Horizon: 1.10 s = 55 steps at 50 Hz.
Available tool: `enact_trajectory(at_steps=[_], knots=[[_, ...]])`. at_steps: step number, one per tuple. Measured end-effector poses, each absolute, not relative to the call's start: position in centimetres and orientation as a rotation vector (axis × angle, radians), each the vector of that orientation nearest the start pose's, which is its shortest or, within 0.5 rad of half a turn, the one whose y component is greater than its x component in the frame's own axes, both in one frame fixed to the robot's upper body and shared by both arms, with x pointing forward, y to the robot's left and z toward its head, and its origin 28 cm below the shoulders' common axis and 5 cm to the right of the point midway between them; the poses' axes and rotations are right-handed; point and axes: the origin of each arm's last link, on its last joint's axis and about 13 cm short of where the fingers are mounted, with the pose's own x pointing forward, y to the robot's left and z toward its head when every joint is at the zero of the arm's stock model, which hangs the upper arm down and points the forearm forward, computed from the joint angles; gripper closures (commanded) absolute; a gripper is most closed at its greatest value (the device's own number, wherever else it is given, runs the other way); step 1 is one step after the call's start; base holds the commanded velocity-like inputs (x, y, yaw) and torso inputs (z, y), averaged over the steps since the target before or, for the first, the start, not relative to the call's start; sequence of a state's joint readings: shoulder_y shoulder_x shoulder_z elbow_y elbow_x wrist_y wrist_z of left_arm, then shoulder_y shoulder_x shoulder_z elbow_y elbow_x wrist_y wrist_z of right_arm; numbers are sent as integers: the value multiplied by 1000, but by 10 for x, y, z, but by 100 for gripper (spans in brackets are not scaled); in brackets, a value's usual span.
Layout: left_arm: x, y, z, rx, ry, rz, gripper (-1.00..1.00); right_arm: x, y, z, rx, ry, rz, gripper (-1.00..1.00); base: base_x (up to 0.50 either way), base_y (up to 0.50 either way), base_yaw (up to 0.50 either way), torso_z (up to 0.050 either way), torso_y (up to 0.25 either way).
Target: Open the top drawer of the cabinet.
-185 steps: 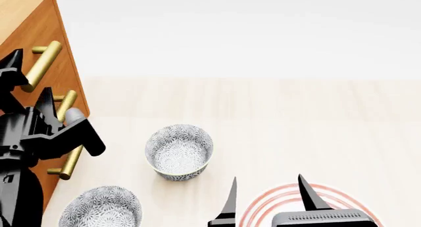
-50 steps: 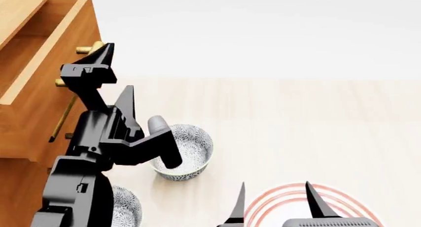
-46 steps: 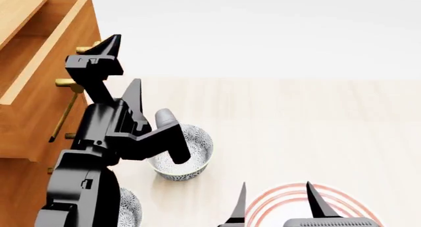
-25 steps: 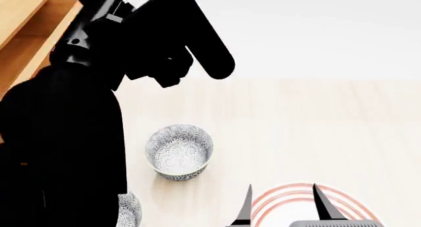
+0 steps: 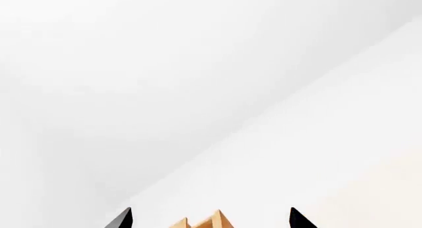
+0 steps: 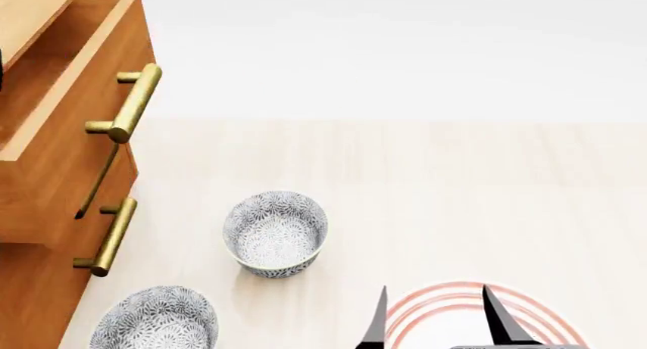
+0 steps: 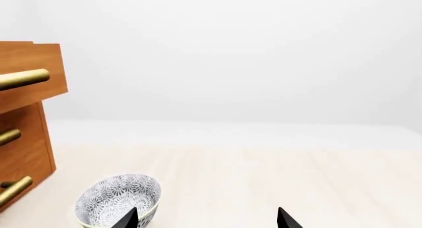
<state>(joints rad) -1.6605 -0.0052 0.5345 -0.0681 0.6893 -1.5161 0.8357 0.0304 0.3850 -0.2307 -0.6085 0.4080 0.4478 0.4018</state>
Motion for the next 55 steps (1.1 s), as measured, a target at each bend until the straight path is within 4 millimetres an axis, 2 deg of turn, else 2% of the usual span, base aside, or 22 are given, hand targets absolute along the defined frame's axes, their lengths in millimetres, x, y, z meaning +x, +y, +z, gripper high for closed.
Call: enact_trajectory(at_steps=[10,20,40,55], knots=[[318,200,462,393,107,-64,-100,191,-99,109,-11,-65,44,-100,0,0,0,0,0],[334,208,462,262,189,-63,-100,190,-100,108,-9,-65,41,-100,0,0,0,0,0],[372,214,424,74,326,-42,-100,189,-101,102,-3,-52,36,-100,0,0,0,0,0],[389,216,394,-22,397,-23,-100,188,-102,99,-5,-44,36,-100,0,0,0,0,0]])
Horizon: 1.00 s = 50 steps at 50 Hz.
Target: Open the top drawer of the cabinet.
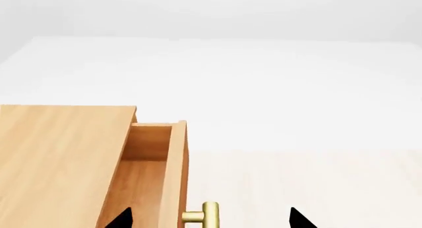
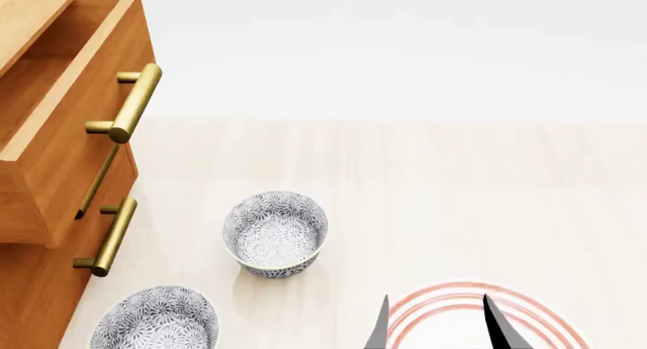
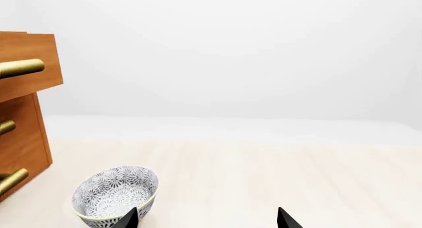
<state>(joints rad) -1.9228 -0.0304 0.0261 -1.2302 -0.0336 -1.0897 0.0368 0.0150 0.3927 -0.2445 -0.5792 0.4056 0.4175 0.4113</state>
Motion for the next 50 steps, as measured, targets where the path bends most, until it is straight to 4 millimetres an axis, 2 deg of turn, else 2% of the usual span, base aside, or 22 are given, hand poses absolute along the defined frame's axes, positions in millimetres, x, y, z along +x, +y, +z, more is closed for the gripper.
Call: enact_trajectory(at_steps=[11,38,50], knots=[[397,219,371,-74,433,17,-100,188,-102,98,-5,-41,36,-100,0,0,0,0,0],[411,225,306,-72,538,47,-100,189,-103,97,-5,-38,33,-100,0,0,0,0,0],[412,228,291,-74,564,43,-100,188,-103,97,-3,-39,33,-100,0,0,0,0,0]])
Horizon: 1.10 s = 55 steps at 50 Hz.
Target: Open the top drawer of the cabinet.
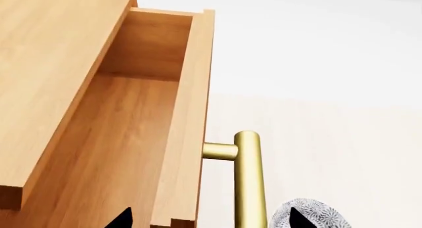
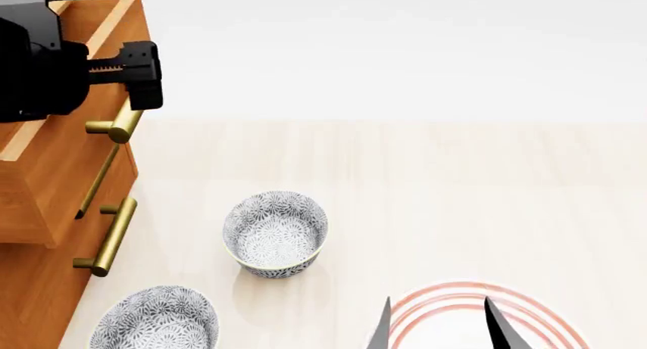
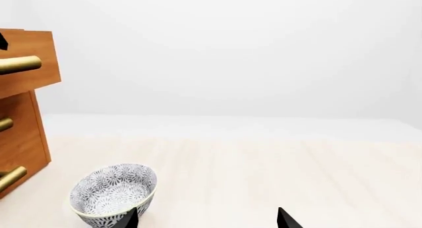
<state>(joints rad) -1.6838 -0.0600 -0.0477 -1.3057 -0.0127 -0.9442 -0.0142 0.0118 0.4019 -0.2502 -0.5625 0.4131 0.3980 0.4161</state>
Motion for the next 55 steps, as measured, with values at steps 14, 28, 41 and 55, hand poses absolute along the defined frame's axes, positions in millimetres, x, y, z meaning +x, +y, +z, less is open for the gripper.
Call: enact_trajectory(at_steps=[14,28,41,55], knots=[[413,229,289,-64,550,44,-100,188,-103,96,-1,-38,34,-100,0,0,0,0,0],[412,230,289,-52,560,30,-100,188,-102,95,2,-35,35,-100,0,0,0,0,0],[412,222,286,-21,574,12,-100,187,-102,95,4,-36,41,-100,0,0,0,0,0],[411,189,287,-86,572,-97,-100,186,-103,95,-2,-36,45,-100,0,0,0,0,0]])
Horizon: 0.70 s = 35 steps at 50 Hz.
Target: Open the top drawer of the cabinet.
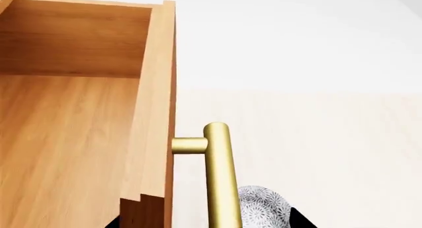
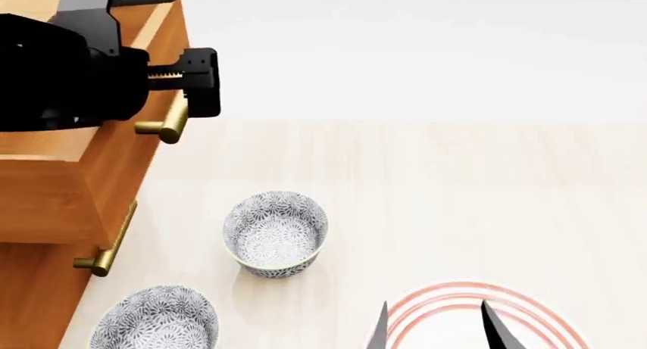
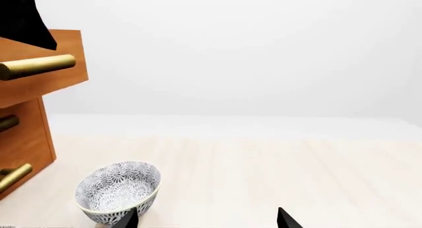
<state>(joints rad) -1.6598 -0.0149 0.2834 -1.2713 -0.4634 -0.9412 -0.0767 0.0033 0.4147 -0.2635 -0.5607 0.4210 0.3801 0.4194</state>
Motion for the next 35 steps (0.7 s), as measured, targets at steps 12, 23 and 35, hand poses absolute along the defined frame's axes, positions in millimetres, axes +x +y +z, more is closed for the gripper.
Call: enact_trajectory(at_steps=[12,23,35], knots=[[409,164,283,-4,539,-103,-100,184,-104,93,1,-36,50,-100,-3,0,0,0,0],[403,140,280,73,504,-130,-100,183,-105,91,7,-32,54,-100,-6,0,0,0,0],[399,128,277,128,474,-140,-100,182,-106,88,11,-26,58,-100,-9,0,0,0,0]])
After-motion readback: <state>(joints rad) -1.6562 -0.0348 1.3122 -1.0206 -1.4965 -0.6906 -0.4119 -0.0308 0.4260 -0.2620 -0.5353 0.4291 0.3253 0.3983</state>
